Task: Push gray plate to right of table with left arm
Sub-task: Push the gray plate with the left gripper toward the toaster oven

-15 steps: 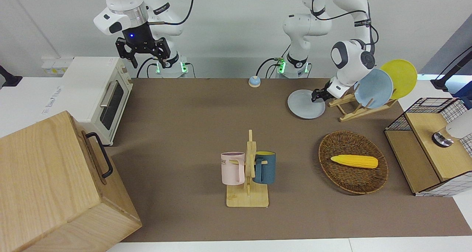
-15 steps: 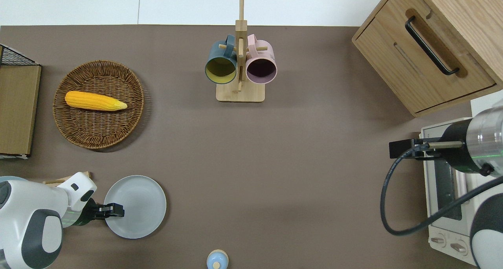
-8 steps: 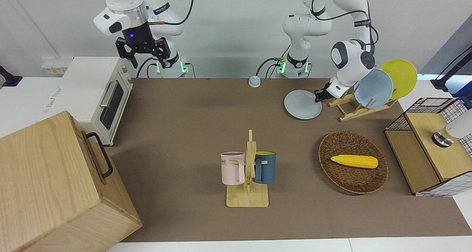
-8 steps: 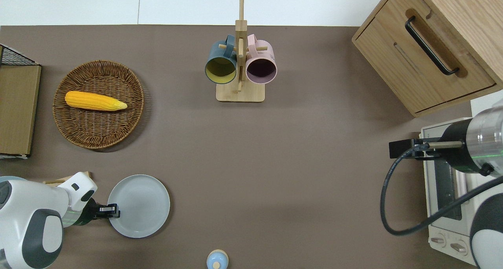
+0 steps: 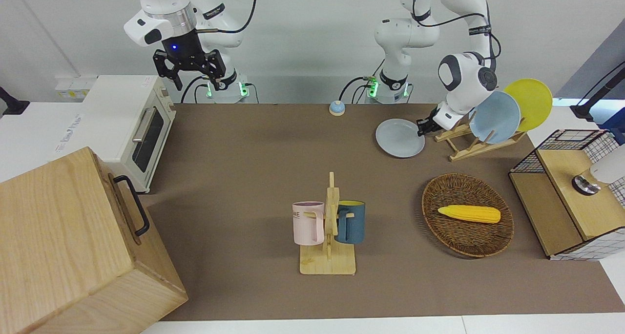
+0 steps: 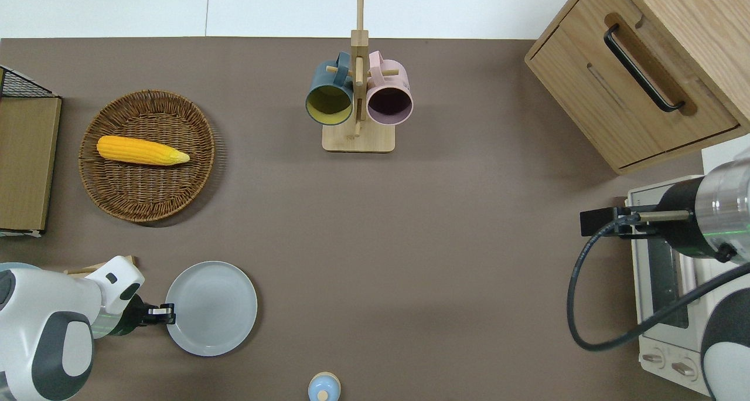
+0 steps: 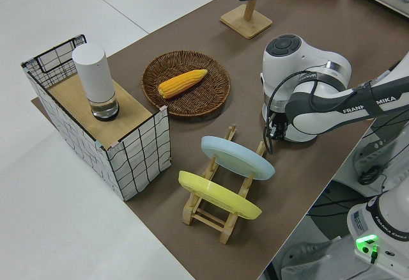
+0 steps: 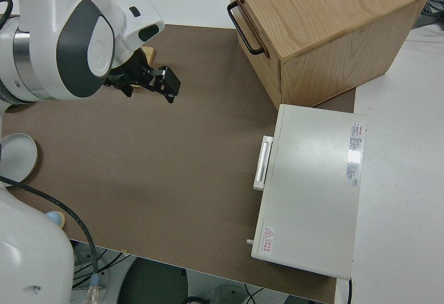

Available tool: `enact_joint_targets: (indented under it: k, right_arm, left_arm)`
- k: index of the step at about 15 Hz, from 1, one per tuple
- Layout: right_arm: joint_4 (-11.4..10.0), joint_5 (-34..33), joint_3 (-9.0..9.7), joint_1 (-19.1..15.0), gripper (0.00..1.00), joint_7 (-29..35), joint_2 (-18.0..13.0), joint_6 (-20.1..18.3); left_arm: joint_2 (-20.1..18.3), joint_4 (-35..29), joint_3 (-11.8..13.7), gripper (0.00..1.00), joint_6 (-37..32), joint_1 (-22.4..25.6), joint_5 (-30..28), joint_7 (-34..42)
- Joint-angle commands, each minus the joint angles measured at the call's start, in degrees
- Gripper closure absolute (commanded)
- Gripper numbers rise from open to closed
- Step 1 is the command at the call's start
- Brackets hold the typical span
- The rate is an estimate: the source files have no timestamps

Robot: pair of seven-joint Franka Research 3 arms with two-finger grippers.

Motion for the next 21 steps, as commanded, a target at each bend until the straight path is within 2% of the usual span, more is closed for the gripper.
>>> enact_joint_targets:
  k: [1, 3, 6, 11, 14, 21]
  right_arm:
    - [-1.6, 1.2, 1.0, -1.7, 0.005, 0.6, -1.6, -0.1]
    - [-1.6, 1.2, 1.0, -1.7, 0.005, 0.6, -1.6, -0.1]
    - [-1.6, 1.2, 1.0, -1.7, 0.005, 0.6, -1.6, -0.1]
    - [-1.6, 1.2, 1.0, -1.7, 0.005, 0.6, -1.6, -0.1]
    - [-1.6, 1.2, 1.0, -1.7, 0.005, 0.6, -1.6, -0.1]
    - [-1.6, 1.2, 1.0, -1.7, 0.005, 0.6, -1.6, -0.1]
  left_arm:
    - [0.3, -1.0, -1.5, 1.0, 2.7, -1.1, -1.5, -0.3]
    - [0.4, -1.0, -2.9, 1.0, 3.2, -1.4, -2.9, -0.4]
    - [1.1, -0.9, -7.3, 1.0, 4.4, -1.3, -6.2, -2.7]
    - [2.3, -0.7, -14.0, 1.0, 6.9, -1.4, -7.9, -10.0]
    - [2.5, -0.7, -15.8, 1.0, 7.3, -1.7, -10.1, -10.6]
    - [3.3, -0.2, -17.4, 1.0, 9.7, -6.1, -12.1, -17.9]
